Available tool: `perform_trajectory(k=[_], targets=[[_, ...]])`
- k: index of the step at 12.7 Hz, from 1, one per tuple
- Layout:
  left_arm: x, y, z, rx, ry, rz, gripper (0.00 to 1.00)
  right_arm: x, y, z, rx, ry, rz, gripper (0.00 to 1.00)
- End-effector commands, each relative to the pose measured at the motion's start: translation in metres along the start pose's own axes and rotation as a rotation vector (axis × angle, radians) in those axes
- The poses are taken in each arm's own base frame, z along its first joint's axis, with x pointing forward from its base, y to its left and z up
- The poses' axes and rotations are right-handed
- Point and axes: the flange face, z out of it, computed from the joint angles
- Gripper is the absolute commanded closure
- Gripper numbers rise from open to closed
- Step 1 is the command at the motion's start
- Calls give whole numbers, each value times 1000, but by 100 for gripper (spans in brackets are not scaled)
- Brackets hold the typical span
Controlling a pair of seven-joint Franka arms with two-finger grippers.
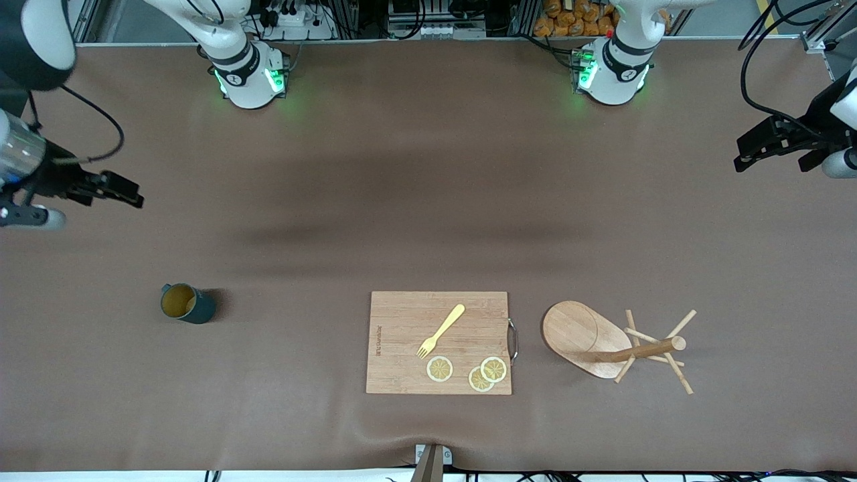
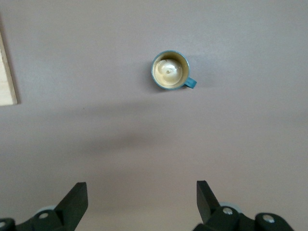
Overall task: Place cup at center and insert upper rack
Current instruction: 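Move the right gripper toward the teal mug, then grasp the teal mug rim with the right gripper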
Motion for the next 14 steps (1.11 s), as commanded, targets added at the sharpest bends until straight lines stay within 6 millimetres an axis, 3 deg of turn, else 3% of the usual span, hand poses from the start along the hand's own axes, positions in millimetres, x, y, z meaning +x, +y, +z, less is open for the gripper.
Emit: perform_trajectory(k=[1,4,7,11,14], targets=[[-1,0,-5,-12,0,8,0,39,1,46,12,-53,104,0],[-1,0,-3,-12,-4,8,0,91,-10,101,26,-111,215,0],[-1,5,-4,-1,-2,4,0,128,-11,162,-9,-129,285,0],[-2,13,-5,0,1,21,0,150,-11,221,-32,-75,267,0],[-1,10,-3,0,-4,18,0,153,-8,239,-50,-74,259,0]])
